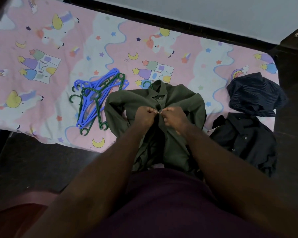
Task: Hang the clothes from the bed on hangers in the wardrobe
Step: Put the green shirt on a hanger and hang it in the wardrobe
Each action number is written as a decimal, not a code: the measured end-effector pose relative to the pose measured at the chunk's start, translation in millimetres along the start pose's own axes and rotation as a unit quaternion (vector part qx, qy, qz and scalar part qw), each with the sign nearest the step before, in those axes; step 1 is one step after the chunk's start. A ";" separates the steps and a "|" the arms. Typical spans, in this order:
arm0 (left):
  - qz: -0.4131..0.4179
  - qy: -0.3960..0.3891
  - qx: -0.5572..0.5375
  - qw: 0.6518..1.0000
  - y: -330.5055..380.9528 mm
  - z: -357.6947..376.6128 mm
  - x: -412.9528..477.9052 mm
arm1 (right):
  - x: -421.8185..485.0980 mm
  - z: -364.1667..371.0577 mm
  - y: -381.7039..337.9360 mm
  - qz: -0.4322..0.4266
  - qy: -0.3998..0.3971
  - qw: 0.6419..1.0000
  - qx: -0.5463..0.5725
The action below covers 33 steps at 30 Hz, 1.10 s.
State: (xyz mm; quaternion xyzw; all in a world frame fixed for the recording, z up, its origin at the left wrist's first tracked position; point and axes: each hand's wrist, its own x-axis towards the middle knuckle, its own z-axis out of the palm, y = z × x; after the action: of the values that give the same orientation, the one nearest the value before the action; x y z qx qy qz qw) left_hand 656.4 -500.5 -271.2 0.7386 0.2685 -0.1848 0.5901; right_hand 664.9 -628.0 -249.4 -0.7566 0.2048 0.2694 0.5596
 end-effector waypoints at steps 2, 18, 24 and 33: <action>-0.009 -0.004 -0.002 1.000 -2.4 -2.5 3.2 | -0.7 -3.4 -4.2 0.020 -0.030 0.999 0.015; -0.129 -0.027 -0.168 0.977 16.3 5.9 8.6 | 15.2 -4.0 -12.5 -0.154 0.021 0.943 -0.294; -0.142 -0.051 -0.190 0.970 13.1 9.6 6.2 | 15.4 -10.1 -4.3 0.040 -0.055 0.996 0.053; -0.039 -0.057 -0.068 0.995 8.9 7.4 11.6 | 3.1 -13.2 4.1 0.029 -0.021 0.996 0.086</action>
State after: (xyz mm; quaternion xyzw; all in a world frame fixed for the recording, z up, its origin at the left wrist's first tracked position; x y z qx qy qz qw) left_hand 671.3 -507.0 -273.0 0.6743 0.2749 -0.2307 0.6454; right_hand 667.2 -641.8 -251.4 -0.6933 0.2373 0.2832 0.6187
